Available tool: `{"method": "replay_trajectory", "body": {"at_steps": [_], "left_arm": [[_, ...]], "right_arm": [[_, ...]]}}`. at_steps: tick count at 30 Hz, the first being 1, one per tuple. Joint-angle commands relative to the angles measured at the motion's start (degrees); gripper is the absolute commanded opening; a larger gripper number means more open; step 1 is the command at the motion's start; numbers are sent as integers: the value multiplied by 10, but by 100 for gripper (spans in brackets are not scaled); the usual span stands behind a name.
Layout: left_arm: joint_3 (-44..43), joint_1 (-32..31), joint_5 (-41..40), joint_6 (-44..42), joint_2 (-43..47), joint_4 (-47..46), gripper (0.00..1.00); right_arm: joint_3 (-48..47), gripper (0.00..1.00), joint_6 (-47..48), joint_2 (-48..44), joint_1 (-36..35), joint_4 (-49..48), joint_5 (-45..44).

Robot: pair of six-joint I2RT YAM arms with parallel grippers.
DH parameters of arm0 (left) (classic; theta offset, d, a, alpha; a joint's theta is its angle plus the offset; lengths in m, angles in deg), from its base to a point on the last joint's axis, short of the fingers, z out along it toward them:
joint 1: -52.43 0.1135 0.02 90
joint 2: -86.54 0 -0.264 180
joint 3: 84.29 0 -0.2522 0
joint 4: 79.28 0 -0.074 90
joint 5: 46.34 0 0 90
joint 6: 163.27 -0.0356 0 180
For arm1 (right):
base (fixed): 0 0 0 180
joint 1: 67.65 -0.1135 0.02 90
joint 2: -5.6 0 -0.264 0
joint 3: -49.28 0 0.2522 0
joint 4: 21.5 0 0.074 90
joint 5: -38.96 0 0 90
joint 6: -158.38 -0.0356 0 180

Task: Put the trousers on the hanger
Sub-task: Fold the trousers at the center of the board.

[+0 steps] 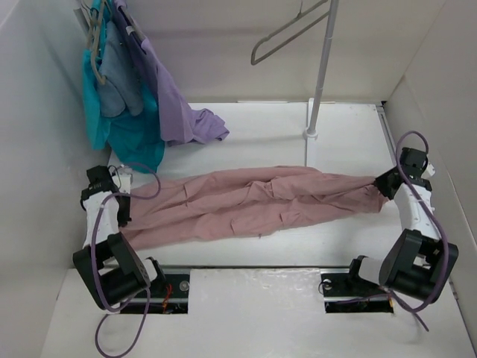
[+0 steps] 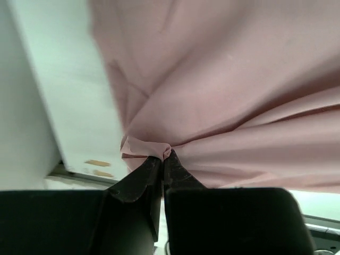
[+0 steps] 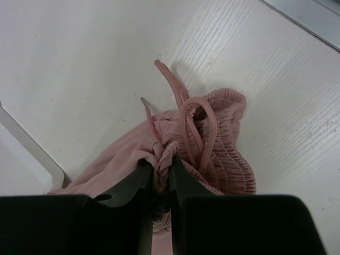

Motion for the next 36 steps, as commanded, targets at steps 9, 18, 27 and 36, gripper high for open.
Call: {"method": "replay_trajectory", "body": {"at_steps": [9,18,27,36], "left_arm": [[-316,38,-12,-36,-69,54,0],[-77,75,-100,-139,16,68,0],[66,87,-101,-135,-9,35,46],[-49,87,-37,-135,-11,130,67]], "right_arm": [[-241,0,56,87,8,45,24],[-75,0,31,19,31,22,-2],[-24,96,1,51,84,11,11],[-60,99,49,28,84,63,35]]}}
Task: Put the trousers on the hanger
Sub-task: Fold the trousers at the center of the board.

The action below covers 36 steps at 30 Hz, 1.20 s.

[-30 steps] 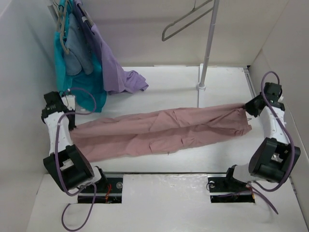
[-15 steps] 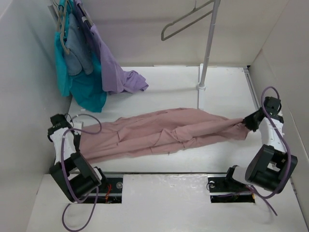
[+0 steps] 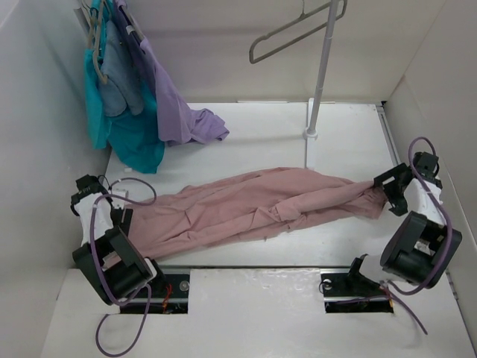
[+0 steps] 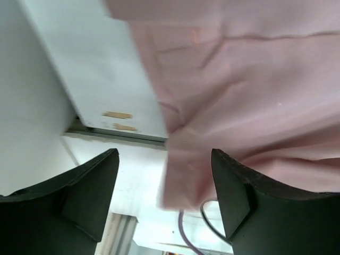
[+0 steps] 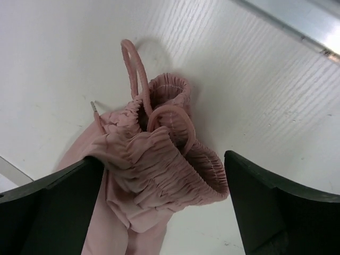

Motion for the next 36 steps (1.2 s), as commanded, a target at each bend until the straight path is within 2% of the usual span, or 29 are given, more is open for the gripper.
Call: {"method": "replay_trajectory", "body": {"at_steps": [1,4,7,13,18,23,27,28,31,32,33,34,36], "left_arm": [[-57,4,29,-12,14,61,67],[-70,4,24,-17,14,69,67],[-70,4,24,-17,14,69,67],[-23,4,69,-5,-4,50,72],[30,4,81,8,-10,1,80],[14,-3,94,15,-40,-4,79],[14,-37,40,33,-71,-55,74],[19,-42,33,33,-80,-66,72],[36,-57,33,33,-114,-94,57],[47,-57,25,41,-120,-103,53],[47,-67,25,48,-126,-123,42],[55,-76,25,48,-137,-130,36],[61,-88,25,55,-145,-140,28]], "right_arm": [[-35,99,14,-107,-3,2,-47],[-50,99,-13,-188,-3,13,-99],[-64,98,-30,-195,-3,36,-105],[-33,100,-43,-125,-3,-6,72],[-28,100,-43,-61,-3,-20,127],[-22,98,-43,3,-3,-49,134],[-30,84,-38,29,-3,-55,147],[-36,69,-38,29,-3,-55,147],[-42,41,-27,42,-3,-55,152],[-50,21,-18,42,-3,-55,152],[-56,11,-8,50,-3,-55,152],[-62,0,-2,50,-3,-55,147],[-90,0,12,65,-3,-40,147]]}}
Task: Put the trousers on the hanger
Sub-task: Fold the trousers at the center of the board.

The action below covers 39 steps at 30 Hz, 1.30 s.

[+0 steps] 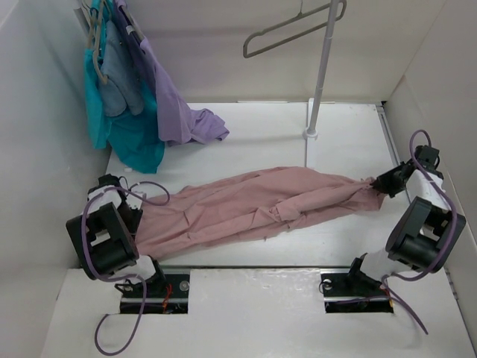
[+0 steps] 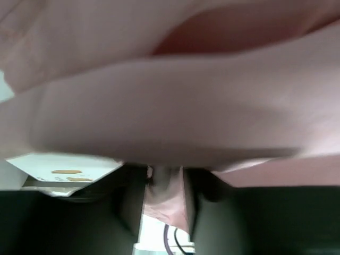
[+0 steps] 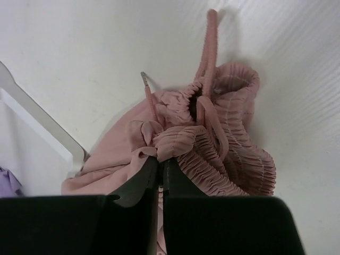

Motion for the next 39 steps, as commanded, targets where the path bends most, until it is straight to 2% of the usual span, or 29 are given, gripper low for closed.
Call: {"method": "replay_trajectory", "body": {"at_steps": [1,5,6,10,12,14,16,20,22,24,26,27,30,31,32,33,34,36,39], "left_arm": [[33,-15,-7,19,-38,-86,24],[33,-47,-7,35,-49,-102,13],[28,-47,-7,40,-55,-102,8],[17,-47,-12,45,-69,-108,4],[17,-47,-12,45,-74,-108,4],[17,-47,-17,45,-69,-108,0],[17,-47,-17,45,-69,-108,0],[17,-47,-17,45,-74,-108,0],[17,-47,-17,50,-74,-108,0],[17,-47,-17,50,-68,-102,0],[22,-47,-23,50,-52,-102,0],[27,-47,-23,50,-52,-102,0],[32,-47,-17,50,-44,-102,0],[32,-47,-12,50,-44,-102,0],[32,-47,-12,50,-44,-102,0],[32,-47,-12,50,-44,-102,0],[32,-47,-12,50,-44,-102,0],[32,-47,-12,50,-44,-102,0],[27,-47,-12,50,-37,-102,0]], "right_arm": [[-60,0,35,10,-2,-19,2],[-137,0,51,17,-29,-7,-12],[-179,0,58,24,-57,-1,-21],[-274,0,64,74,-95,65,-51],[-274,0,58,80,-95,73,-36],[-236,0,58,74,-95,-9,-4],[-235,0,65,74,-113,-57,3],[-342,0,122,126,-171,-101,-4],[-364,0,166,146,-177,-114,19],[-310,0,166,99,-177,-175,54],[-231,0,166,50,-166,-234,44],[-159,0,166,30,-150,-267,36],[-68,0,146,-11,-116,-282,-3],[-28,2,136,-11,-92,-282,-11],[-15,16,115,-2,-78,-282,-17],[-8,36,103,8,-65,-272,-7],[-8,72,84,34,-41,-254,9],[-24,77,66,54,-24,-226,23],[-42,81,36,34,-24,-165,-30]]}}
